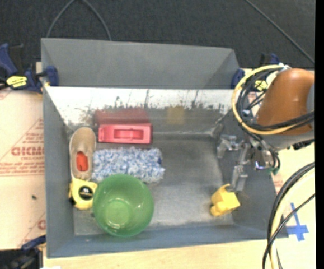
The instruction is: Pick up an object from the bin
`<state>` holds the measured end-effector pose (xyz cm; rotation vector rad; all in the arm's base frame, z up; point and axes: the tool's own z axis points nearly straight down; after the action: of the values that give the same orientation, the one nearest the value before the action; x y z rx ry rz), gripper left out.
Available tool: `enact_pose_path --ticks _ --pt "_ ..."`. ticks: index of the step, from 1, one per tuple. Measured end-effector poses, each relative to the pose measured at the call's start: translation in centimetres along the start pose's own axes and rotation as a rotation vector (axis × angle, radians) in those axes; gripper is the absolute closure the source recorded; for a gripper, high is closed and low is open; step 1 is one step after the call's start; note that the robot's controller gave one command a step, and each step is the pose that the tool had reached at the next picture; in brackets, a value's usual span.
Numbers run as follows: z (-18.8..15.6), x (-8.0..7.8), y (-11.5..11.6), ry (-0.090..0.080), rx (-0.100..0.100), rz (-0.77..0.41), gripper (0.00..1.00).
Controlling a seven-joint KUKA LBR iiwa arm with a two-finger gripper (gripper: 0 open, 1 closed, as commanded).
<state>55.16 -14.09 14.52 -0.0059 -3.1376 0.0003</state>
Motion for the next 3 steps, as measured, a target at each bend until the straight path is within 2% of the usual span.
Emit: enact_pose_path --ticks 1,2,3 --pt "-0.4 -0.2 0.0 -0.008 0.002 -0.005 0.0" --pt "3.5 5.9 -2.3 -0.008 0.002 -0.136 0.0" --pt "0.5 5.2 -1.7 -0.021 0.007 -0.252 0.0"
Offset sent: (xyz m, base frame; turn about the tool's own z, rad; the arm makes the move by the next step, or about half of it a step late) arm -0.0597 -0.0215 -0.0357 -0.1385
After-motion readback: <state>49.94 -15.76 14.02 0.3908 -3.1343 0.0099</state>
